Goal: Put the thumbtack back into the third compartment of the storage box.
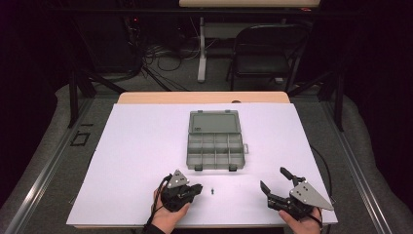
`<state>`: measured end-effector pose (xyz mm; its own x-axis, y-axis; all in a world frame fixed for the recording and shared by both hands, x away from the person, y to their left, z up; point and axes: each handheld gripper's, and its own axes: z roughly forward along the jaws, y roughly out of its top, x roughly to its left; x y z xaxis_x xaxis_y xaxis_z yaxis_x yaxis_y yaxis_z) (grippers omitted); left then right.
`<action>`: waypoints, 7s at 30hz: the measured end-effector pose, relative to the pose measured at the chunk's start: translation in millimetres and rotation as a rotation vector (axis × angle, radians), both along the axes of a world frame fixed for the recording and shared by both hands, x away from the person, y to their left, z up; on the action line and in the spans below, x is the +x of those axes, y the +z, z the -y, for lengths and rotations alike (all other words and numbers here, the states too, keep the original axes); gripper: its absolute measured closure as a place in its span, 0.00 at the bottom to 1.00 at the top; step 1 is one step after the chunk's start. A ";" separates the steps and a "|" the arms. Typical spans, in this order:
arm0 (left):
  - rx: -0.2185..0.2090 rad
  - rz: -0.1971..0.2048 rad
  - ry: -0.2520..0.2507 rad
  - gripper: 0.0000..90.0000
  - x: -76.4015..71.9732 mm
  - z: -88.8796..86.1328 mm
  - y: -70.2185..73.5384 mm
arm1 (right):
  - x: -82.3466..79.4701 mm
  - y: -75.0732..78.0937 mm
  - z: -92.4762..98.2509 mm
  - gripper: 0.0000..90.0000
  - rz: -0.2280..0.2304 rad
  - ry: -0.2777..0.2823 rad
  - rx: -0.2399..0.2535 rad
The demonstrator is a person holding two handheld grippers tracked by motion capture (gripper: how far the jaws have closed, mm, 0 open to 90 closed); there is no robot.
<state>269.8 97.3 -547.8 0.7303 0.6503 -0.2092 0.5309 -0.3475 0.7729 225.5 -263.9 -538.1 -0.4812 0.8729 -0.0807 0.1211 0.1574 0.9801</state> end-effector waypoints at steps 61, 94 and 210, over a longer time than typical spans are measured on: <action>0.006 0.023 0.078 0.96 128.4 60.1 78.1 | 0.4 0.0 1.9 0.21 -0.003 0.003 0.005; 0.072 -0.061 0.110 0.96 155.0 86.4 38.1 | 1.1 -0.4 2.7 0.21 -0.003 0.007 0.005; -0.039 -0.038 0.006 0.83 9.0 30.2 -5.9 | 0.4 1.0 3.8 0.21 -0.001 -0.002 0.007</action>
